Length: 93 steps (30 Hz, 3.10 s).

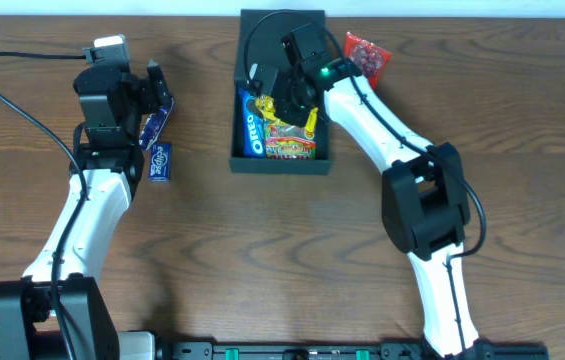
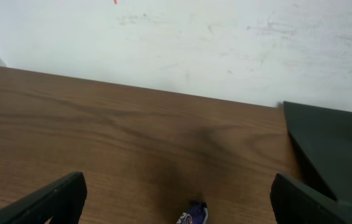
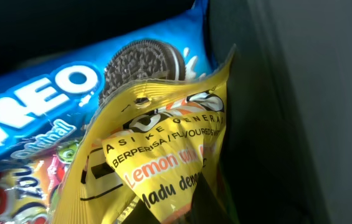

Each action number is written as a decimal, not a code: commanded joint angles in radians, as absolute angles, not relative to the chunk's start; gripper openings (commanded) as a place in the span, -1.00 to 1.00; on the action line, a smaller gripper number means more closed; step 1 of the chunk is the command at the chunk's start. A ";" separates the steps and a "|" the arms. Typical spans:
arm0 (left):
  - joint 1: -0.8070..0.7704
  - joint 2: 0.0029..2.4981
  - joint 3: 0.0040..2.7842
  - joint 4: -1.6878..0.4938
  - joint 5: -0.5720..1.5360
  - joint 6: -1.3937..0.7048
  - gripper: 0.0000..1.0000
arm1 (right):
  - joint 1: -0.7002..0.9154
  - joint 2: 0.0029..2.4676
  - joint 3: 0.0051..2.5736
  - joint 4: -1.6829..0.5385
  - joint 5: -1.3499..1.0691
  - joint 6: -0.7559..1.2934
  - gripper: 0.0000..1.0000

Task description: Pack container

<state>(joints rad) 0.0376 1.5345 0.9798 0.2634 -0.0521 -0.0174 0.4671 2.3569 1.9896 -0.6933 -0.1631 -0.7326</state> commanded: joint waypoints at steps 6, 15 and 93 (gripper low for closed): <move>0.041 1.522 0.985 0.260 -0.051 0.000 0.90 | 0.466 2.378 1.995 -0.661 0.028 -0.548 -0.19; 0.041 1.522 0.985 0.257 -0.051 0.000 0.90 | 0.480 2.199 1.995 -0.676 0.017 -0.415 0.47; 0.039 1.522 0.985 0.184 -0.002 0.000 0.90 | 0.444 2.328 1.992 -0.994 0.112 -0.331 -0.21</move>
